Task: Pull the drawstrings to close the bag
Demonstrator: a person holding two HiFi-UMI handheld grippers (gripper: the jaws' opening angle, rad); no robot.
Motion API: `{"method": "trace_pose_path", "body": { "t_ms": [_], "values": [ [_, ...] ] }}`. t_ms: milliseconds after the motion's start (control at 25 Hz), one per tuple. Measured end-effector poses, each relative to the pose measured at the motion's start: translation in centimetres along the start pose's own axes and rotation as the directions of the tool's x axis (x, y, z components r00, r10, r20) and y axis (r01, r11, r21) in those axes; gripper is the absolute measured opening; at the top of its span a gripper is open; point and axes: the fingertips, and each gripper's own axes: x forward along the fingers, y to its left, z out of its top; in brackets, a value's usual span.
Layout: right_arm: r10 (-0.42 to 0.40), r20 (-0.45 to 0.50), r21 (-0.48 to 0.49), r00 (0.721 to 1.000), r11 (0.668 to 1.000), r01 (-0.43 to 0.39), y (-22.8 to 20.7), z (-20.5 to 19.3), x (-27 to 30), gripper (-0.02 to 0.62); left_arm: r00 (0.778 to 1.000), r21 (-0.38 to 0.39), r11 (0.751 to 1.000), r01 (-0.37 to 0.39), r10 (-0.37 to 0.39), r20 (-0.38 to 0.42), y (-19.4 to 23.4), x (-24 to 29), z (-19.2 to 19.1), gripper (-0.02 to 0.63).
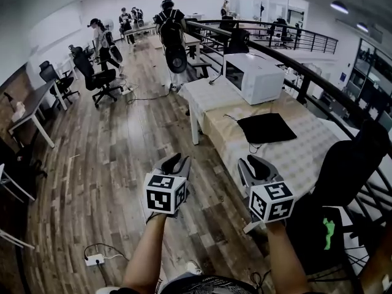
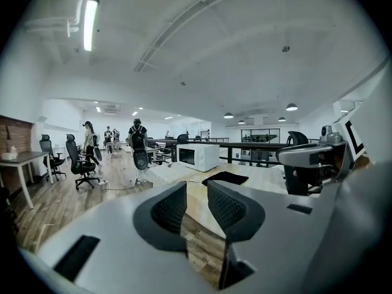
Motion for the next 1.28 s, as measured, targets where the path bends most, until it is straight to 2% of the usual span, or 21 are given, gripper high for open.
{"method": "trace_pose_path", "body": {
  "t_ms": [360, 640, 960, 1280],
  "values": [
    [0.008, -0.015, -0.008, 1.000, 1.000, -0.008, 3.3, 1.2, 8.3, 0.147, 0.999, -0.031, 0.999, -0.037, 0.038, 0.012, 9.3, 1.6, 0.2, 0.161],
    [0.005, -0.001, -0.003, 1.000, 1.000, -0.005, 4.7, 2.2, 12.0, 0.223, 0.998, -0.046, 0.997, -0.054, 0.056, 0.032, 14.0, 2.5, 0.5, 0.205],
    [-0.041, -0.001, 0.011, 0.999, 0.999, 0.041, 2.5, 1.7, 14.1, 0.251, 1.000, -0.055, 0.998, -0.013, 0.014, 0.018, 14.5, 6.3, 0.4, 0.236],
    [-0.089, 0.004, 0.030, 0.996, 0.996, 0.089, -2.9, 1.5, 17.8, 0.261, 0.999, -0.032, 0.998, 0.047, -0.046, 0.005, 13.6, 13.5, 1.5, 0.238]
  ]
}}
